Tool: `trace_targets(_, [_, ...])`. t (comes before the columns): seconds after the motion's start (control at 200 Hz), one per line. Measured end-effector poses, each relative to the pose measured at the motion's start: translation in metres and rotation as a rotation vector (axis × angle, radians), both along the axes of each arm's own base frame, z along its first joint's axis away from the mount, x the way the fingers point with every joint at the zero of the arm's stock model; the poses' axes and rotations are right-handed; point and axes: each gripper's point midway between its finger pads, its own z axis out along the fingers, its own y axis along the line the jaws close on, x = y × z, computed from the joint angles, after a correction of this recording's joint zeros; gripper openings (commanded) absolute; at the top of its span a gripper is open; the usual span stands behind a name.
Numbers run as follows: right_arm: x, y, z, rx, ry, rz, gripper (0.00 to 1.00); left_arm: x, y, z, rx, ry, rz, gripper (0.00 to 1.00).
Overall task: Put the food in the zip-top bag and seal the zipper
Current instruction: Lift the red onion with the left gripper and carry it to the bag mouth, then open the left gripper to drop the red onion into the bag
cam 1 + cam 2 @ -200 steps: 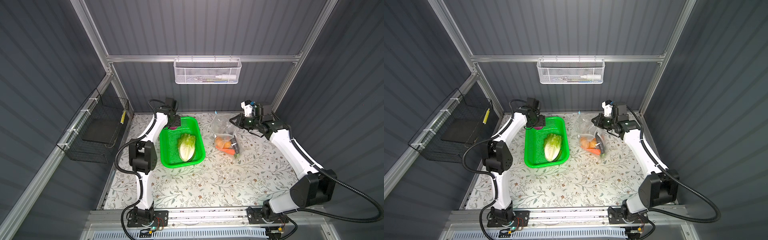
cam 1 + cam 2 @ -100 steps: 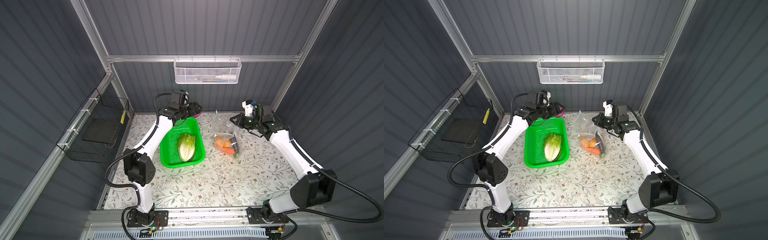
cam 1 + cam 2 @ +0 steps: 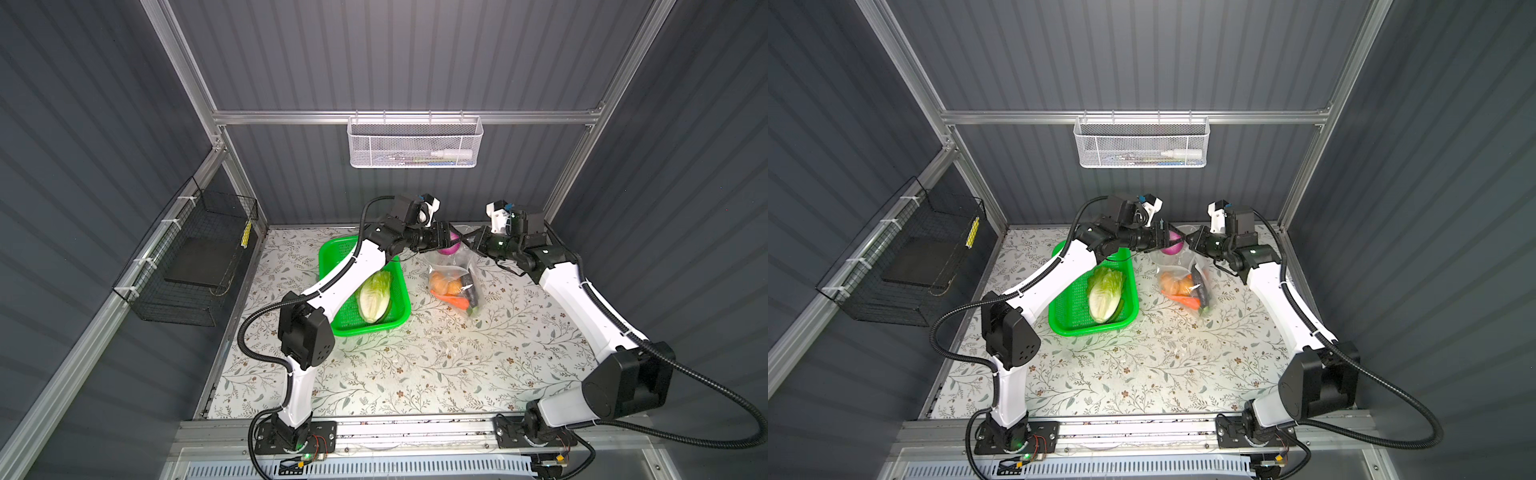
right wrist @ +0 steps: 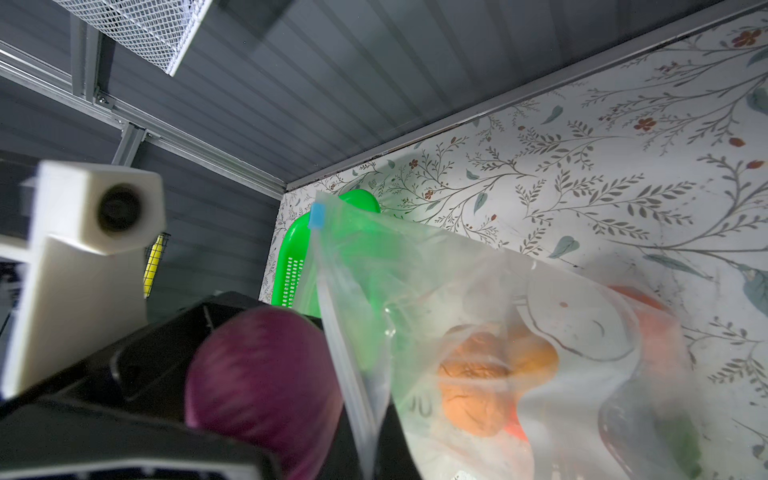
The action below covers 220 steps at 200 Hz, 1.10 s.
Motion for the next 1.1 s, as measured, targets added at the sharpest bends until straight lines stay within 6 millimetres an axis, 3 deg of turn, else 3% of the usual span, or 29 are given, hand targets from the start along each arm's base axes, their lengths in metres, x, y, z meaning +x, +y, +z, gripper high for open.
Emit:
trace_targets(0.285, [-0.006,0.001,0.003,0.004,-0.008,0.009,0.00,0.010,0.016,-0.034,0.159,0.031,0.088,0.62])
trace_targets(0.55, [-0.014,0.023,0.003,0.011,-0.015,0.060,0.00,0.023,0.023,-0.077,0.328,0.097,0.152,0.64])
trace_targets(0.695, [-0.017,0.031,-0.003,0.012,-0.006,0.079,0.00,0.018,0.029,-0.096,0.401,0.138,0.160,0.70])
trace_targets(0.845, [-0.017,0.033,-0.005,0.011,-0.005,0.081,0.00,0.015,0.032,-0.099,0.415,0.151,0.162,0.83])
trace_targets(0.905, [-0.017,0.033,-0.005,0.011,-0.005,0.081,0.00,0.015,0.032,-0.099,0.415,0.151,0.162,0.99])
trace_targets(1.101, [-0.017,0.033,-0.006,0.007,-0.004,0.079,0.00,0.016,0.030,-0.097,0.402,0.153,0.162,1.00])
